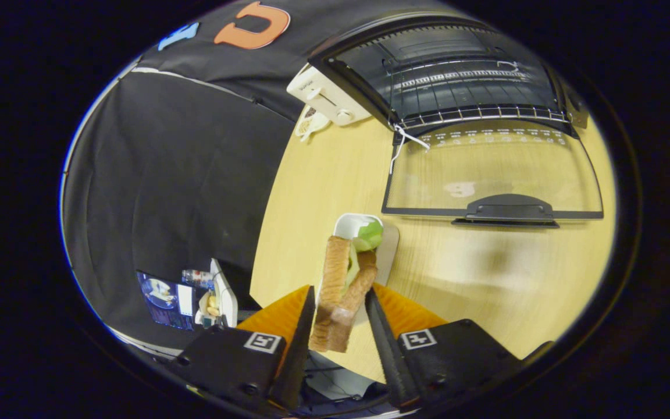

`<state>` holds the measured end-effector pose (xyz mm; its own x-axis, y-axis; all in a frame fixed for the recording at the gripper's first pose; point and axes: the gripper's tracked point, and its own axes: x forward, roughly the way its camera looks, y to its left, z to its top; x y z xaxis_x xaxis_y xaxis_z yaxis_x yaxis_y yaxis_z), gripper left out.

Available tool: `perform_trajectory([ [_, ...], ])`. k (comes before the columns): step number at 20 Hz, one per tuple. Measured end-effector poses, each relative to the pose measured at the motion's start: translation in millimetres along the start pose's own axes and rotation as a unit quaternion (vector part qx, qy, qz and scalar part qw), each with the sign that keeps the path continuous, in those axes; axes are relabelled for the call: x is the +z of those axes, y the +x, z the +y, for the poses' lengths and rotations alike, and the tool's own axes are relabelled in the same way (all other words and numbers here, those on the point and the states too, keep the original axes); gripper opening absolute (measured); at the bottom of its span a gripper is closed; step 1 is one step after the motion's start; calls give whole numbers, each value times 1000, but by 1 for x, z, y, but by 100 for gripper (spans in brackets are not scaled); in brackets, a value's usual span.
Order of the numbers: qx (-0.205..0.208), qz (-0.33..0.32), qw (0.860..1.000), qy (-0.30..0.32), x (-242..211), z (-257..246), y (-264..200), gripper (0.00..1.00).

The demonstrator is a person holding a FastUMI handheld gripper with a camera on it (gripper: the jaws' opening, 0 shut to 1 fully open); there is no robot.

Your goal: Open the toaster oven, put the food inside, and close the toaster oven door.

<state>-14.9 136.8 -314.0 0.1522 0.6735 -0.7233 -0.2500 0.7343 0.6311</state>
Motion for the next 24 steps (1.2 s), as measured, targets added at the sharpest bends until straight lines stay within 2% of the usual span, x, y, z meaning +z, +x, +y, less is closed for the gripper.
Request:
perform_trajectory([
  [3, 4, -11, 1000, 4, -1, 0, -6, 45],
  [10, 38, -28, 999, -5, -6, 7, -40, 41],
  [14, 94, -51, 994, 9, -2, 13, -67, 41],
  [16, 135, -74, 987, 37, 10, 12, -81, 41],
  [20, 172, -108, 974, 96, 36, -15, -92, 41],
  [22, 199, -144, 960, 138, 55, -27, -95, 40],
  [24, 212, -210, 937, 180, 83, -45, -100, 41],
])
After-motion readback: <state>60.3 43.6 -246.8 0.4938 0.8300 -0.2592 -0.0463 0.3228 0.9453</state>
